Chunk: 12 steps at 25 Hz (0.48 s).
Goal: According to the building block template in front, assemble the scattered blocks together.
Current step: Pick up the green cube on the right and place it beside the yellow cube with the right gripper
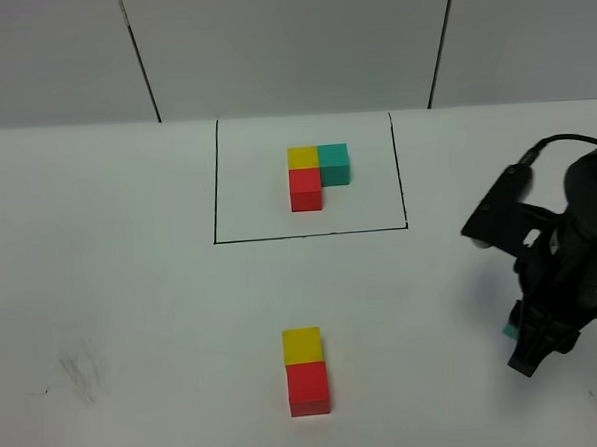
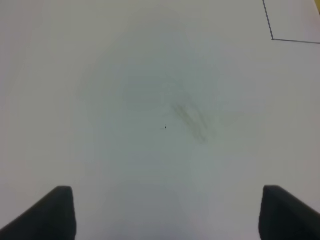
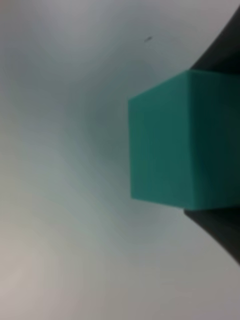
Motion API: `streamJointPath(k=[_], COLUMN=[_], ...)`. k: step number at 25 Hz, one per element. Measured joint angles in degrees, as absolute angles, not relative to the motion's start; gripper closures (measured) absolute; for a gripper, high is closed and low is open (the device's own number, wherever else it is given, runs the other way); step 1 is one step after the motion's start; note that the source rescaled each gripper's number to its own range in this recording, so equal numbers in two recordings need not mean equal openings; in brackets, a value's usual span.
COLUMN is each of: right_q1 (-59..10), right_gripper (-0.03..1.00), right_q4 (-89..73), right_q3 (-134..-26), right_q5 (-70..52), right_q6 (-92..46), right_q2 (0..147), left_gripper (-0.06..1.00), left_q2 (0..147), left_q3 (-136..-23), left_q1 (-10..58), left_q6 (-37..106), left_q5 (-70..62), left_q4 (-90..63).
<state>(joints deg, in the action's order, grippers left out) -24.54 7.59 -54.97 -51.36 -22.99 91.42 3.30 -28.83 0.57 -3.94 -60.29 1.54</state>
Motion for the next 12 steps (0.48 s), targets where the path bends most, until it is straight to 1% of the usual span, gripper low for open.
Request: streamJointPath(k=[3, 7, 12], right_q1=[-28.3, -31.8, -35.8], right_gripper=[0.77, 0.77, 0.77], right_q4=[7.6, 7.6, 7.6], right_q3=[-57.9, -64.8, -74.7], right_q5=[-51.1, -52.0, -58.2], right_q6=[-29.2, -34.3, -38.6], right_q2=[94.2, 100.0, 108.4], left_gripper=[0.19, 0.19, 0.19], left_q2=[3.3, 3.3, 3.3], left_q3=[-28.8, -28.8, -28.8], left_q1=[0.6, 0.6, 0.6], left_q6=[-3.9, -3.9, -3.9], left_q5=[-60.3, -60.3, -60.3], left_q4=[1.5, 1.5, 1.5])
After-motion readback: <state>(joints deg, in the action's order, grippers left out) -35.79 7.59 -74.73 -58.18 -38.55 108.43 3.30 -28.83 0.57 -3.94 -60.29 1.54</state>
